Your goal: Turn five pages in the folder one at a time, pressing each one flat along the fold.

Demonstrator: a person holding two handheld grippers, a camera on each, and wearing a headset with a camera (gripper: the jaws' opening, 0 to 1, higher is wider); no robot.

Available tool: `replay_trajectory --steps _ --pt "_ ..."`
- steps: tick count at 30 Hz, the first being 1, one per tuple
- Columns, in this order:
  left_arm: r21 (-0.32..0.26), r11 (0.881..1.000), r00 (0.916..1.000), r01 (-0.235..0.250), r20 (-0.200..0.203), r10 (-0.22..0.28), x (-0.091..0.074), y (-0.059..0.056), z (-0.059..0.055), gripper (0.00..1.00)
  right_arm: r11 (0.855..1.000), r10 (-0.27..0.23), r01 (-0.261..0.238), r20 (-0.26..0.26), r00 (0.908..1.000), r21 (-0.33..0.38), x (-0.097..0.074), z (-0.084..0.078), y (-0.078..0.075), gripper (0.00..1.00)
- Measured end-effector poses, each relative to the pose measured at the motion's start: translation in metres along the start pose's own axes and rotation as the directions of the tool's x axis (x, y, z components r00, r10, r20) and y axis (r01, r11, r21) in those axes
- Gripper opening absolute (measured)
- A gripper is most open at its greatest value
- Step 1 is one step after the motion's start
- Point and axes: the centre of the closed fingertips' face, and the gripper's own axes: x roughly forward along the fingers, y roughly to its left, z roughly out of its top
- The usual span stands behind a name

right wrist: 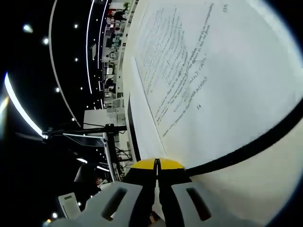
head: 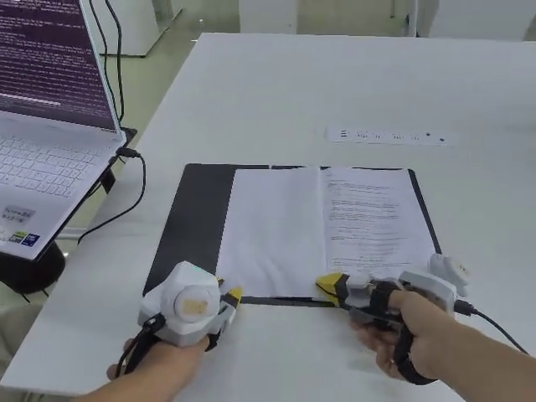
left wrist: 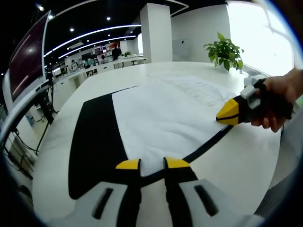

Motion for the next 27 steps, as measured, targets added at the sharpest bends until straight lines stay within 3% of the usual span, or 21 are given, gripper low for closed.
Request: replay_trajectory --steps 6,10,13,17,19,20,23,24,27 --pt "-0.014 1.0 1.0 0.0 -0.008 0.0 0.0 0.0 0.0 0.17 1.0 -0.012 0.012 0.004 0.9999 0.029 -0.012 -0.015 -0.006 0.0" --pt "-0.022 1.0 0.9999 0.003 -0.014 -0.003 0.0 0.0 0.0 0.17 0.999 0.013 -0.013 0.004 0.9999 0.03 -0.029 -0.033 0.0 0.0" --pt "-0.044 0.999 0.9998 0.0 -0.02 -0.001 0.0 0.001 0.001 0.17 0.999 0.022 -0.023 0.018 0.9996 0.035 -0.04 -0.038 0.0 0.0" --pt "-0.095 0.995 0.9989 0.007 -0.045 -0.012 0.001 0.003 0.002 0.17 1.0 0.016 -0.016 0.098 0.9951 -0.006 -0.063 -0.038 0.007 0.0" --pt "-0.161 0.987 0.9958 0.022 -0.084 -0.036 -0.002 0.002 0.0 0.17 0.999 -0.002 0.012 0.188 0.9821 -0.053 -0.076 -0.029 0.011 0.0" --pt "-0.187 0.982 0.9934 0.014 -0.109 -0.035 -0.005 0.005 0.0 0.16 0.996 -0.005 0.026 0.239 0.971 -0.084 -0.085 -0.024 0.016 0.0" --pt "-0.256 0.966 0.9991 0.027 -0.024 -0.035 -0.014 0.009 0.02 0.17 0.993 0.014 0.021 0.285 0.9583 -0.116 -0.103 -0.012 0.031 0.0" --pt "-0.266 0.963 0.9991 0.037 -0.01 -0.041 -0.018 0.008 0.025 0.18 0.987 0.013 0.04 0.322 0.9467 -0.157 -0.112 -0.003 0.037 0.0" --pt "-0.269 0.96 0.9973 0.073 0.021 -0.07 -0.035 0.004 0.04 0.2 0.952 0.016 0.095 0.356 0.9342 -0.291 -0.13 0.004 0.056 0.0"
